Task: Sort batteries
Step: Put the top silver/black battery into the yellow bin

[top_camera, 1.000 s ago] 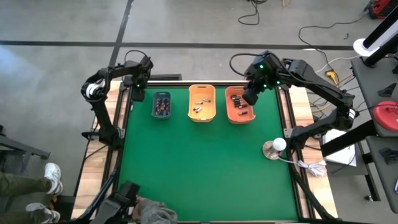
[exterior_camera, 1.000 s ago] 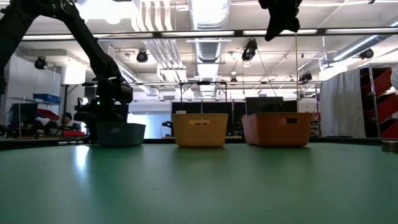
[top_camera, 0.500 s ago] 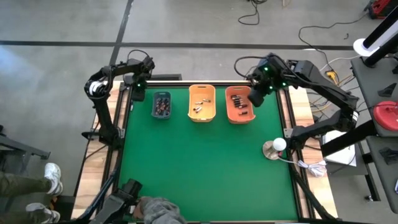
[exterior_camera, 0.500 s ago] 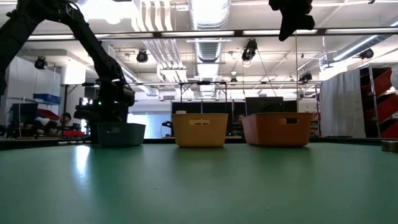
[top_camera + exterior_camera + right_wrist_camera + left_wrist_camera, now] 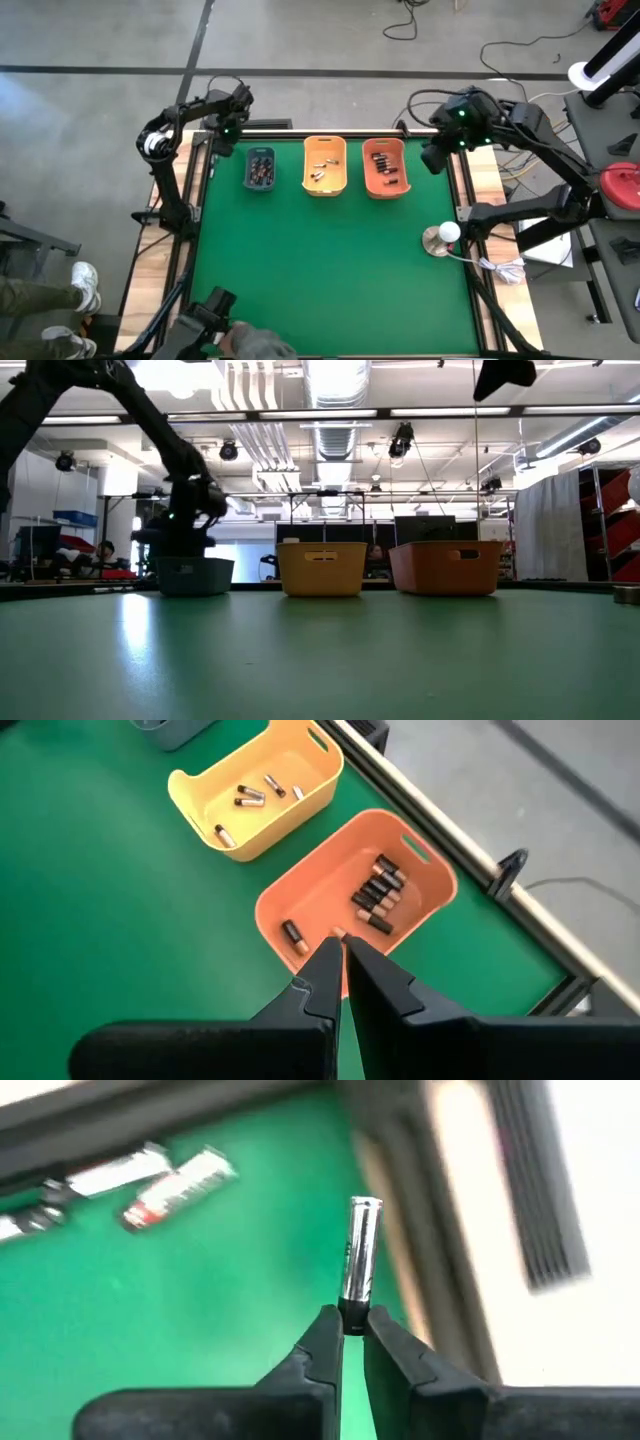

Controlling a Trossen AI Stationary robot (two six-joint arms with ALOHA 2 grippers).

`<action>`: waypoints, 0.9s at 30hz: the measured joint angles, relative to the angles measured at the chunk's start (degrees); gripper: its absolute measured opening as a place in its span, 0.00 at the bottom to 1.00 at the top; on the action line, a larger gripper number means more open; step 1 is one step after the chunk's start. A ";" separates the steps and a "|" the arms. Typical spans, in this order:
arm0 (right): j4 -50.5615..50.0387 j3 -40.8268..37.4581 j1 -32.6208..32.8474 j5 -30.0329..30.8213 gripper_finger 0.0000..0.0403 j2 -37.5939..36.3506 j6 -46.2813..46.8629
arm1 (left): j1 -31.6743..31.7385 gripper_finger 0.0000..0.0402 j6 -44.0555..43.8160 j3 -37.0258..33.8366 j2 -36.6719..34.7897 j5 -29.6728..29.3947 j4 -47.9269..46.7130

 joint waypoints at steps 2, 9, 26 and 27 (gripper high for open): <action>0.11 0.00 -0.02 0.19 0.03 -0.57 -1.70 | -1.73 0.02 5.71 1.95 -0.95 0.18 -0.71; 0.38 -2.13 0.14 1.07 0.03 -2.42 -5.98 | -8.44 0.02 31.19 7.89 -4.55 -0.01 -6.38; 1.26 -15.09 5.14 1.08 0.03 -10.44 5.90 | -33.36 0.01 93.95 11.36 -11.40 8.48 3.55; 1.99 -15.50 6.20 1.07 0.03 -10.45 7.47 | -34.43 0.01 95.32 11.36 -10.45 8.99 5.20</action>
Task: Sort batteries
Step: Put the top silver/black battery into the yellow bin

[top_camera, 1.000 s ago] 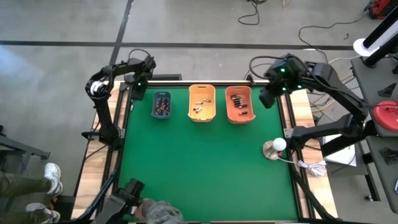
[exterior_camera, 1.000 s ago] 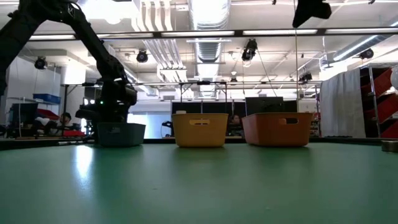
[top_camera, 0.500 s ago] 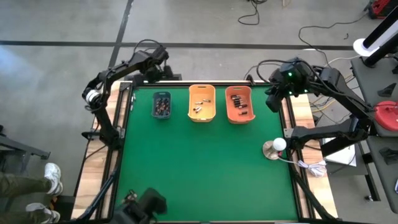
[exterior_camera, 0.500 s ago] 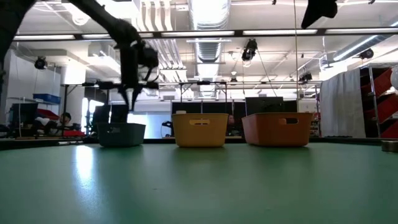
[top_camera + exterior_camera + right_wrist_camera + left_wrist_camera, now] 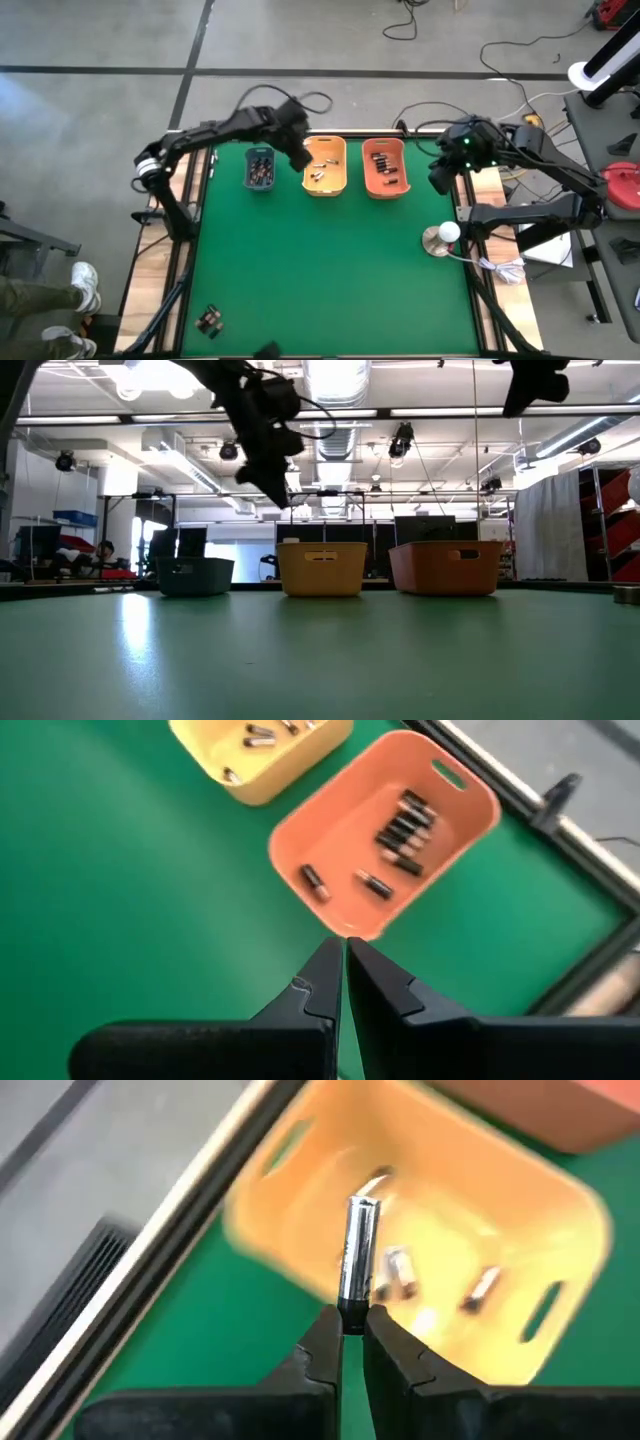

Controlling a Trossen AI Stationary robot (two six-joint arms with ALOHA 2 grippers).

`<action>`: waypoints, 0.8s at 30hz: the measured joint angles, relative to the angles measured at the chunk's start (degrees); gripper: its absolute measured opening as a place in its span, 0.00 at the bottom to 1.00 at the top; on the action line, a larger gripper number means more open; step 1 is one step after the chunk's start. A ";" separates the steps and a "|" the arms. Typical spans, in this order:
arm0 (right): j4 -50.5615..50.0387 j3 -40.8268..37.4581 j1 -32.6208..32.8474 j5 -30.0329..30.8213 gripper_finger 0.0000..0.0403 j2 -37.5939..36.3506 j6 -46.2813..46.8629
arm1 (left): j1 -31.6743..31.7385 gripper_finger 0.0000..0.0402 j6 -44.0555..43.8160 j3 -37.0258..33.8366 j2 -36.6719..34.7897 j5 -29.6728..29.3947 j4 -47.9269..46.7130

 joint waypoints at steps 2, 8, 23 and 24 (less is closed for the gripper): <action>1.68 -0.65 2.24 0.03 0.03 0.33 2.85 | -1.56 0.01 1.99 0.00 2.10 0.11 3.21; 2.76 -0.59 7.90 -0.02 0.03 4.12 9.75 | -2.26 0.01 3.17 1.35 10.32 0.24 4.66; 3.07 0.16 14.12 1.01 0.03 9.48 18.14 | -3.08 0.01 8.23 10.17 23.82 -1.42 1.68; 3.07 0.16 14.12 1.41 0.03 9.52 18.45 | -3.10 0.01 8.25 10.20 24.41 -1.32 1.38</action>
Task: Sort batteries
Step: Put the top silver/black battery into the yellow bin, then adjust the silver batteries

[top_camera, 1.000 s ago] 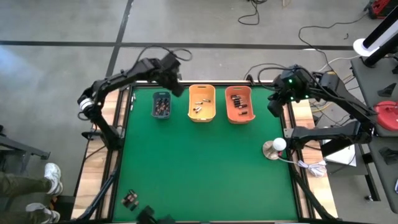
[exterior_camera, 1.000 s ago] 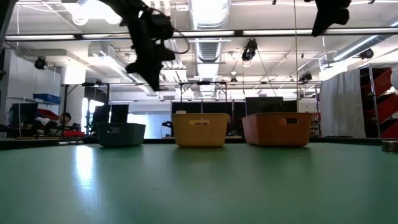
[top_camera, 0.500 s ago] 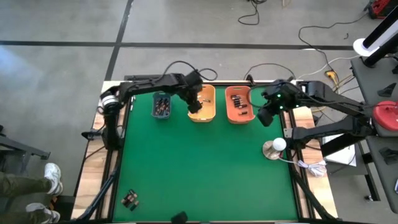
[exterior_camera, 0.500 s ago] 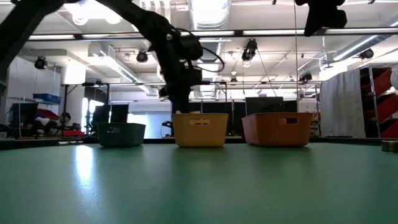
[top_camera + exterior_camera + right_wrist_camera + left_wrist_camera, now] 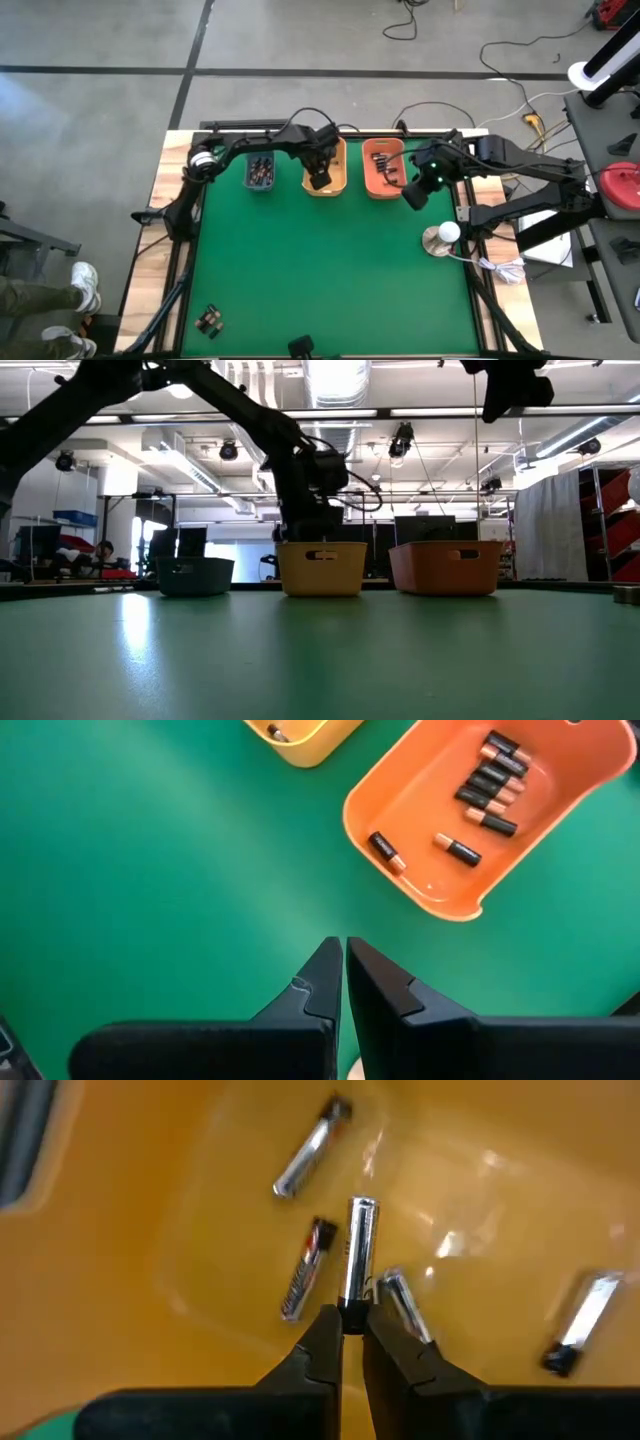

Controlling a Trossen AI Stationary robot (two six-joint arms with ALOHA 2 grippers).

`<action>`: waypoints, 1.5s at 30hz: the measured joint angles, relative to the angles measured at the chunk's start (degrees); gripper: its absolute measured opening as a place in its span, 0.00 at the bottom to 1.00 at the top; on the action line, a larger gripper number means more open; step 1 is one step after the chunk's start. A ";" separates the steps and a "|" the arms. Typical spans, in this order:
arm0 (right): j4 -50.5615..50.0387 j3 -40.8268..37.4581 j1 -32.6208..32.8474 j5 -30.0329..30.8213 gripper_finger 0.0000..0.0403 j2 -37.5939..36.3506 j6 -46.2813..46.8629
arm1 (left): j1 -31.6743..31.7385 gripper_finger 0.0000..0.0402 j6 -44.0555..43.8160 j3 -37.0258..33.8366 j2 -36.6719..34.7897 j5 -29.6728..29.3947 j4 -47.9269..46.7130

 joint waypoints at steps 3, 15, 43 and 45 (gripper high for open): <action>0.12 0.00 -0.02 0.28 0.03 0.11 0.26 | 0.08 0.02 -0.02 0.35 1.17 -0.07 -0.40; 1.39 0.00 -0.04 3.26 0.03 0.13 0.51 | 0.11 0.14 0.92 0.36 2.28 -0.56 0.53; 12.46 -0.15 -0.04 7.31 0.03 2.35 -1.85 | 23.47 0.42 -39.45 -27.52 -34.78 -21.71 -8.61; 13.00 -0.15 -0.04 7.28 0.03 2.97 -2.82 | 27.70 0.42 -42.22 -29.95 -35.01 -21.02 -6.13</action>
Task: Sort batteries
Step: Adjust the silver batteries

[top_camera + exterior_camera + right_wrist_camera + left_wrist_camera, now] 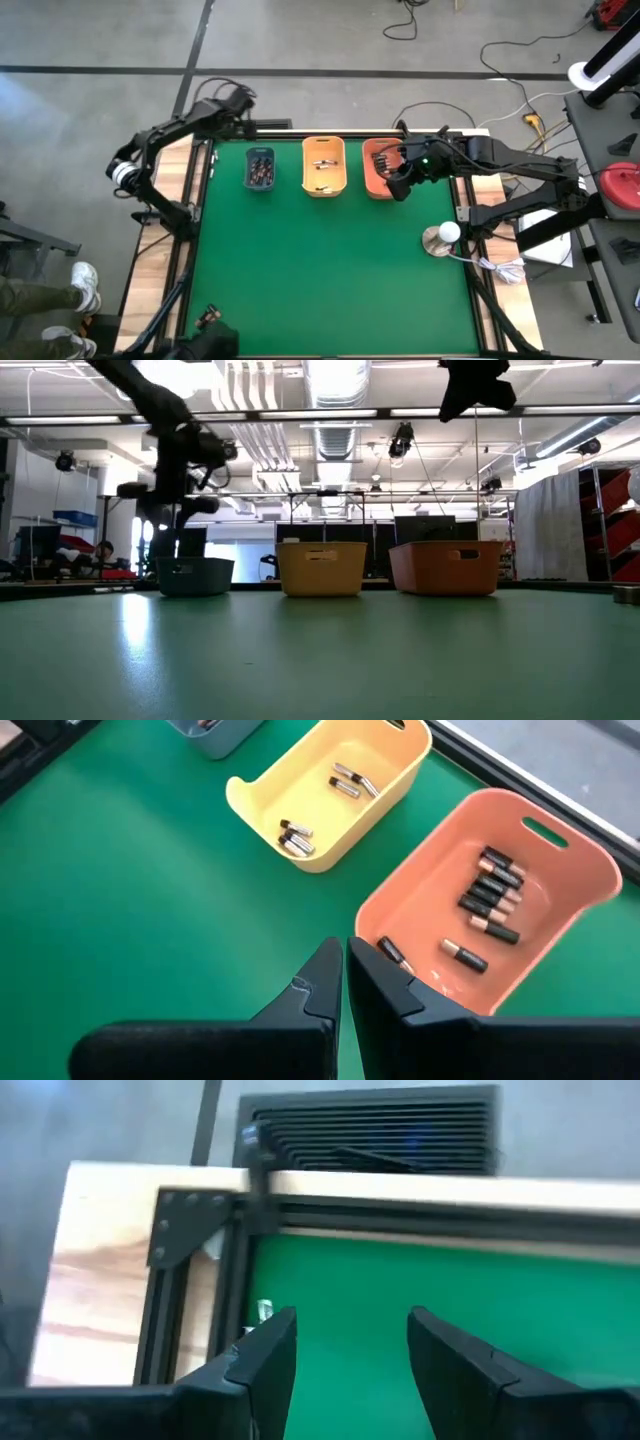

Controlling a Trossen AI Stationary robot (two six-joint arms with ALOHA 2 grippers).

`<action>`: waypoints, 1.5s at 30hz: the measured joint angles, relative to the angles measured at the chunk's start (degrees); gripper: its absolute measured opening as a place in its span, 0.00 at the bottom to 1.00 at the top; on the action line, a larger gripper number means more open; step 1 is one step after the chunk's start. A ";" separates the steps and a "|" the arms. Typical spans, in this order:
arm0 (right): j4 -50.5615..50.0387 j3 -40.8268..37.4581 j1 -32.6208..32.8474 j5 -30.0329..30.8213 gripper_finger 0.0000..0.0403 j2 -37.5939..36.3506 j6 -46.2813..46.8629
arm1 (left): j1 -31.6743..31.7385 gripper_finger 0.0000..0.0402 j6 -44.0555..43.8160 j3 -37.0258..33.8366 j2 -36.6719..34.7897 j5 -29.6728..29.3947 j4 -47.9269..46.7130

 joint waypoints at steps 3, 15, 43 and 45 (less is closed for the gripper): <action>1.12 0.00 0.00 -0.08 0.03 0.98 -2.08 | 4.83 0.42 -0.85 -1.52 0.77 2.35 3.94; 4.25 -0.08 -0.28 0.29 0.03 1.78 -7.82 | 8.02 0.42 6.03 11.09 15.51 4.48 0.30; 8.51 -0.16 -15.65 0.43 0.03 -4.24 -27.32 | 9.64 0.42 -5.15 26.05 24.26 6.85 -28.80; 8.95 -0.47 -15.65 0.46 0.03 -4.79 -28.30 | 9.06 0.40 -8.68 22.89 21.22 6.09 -26.16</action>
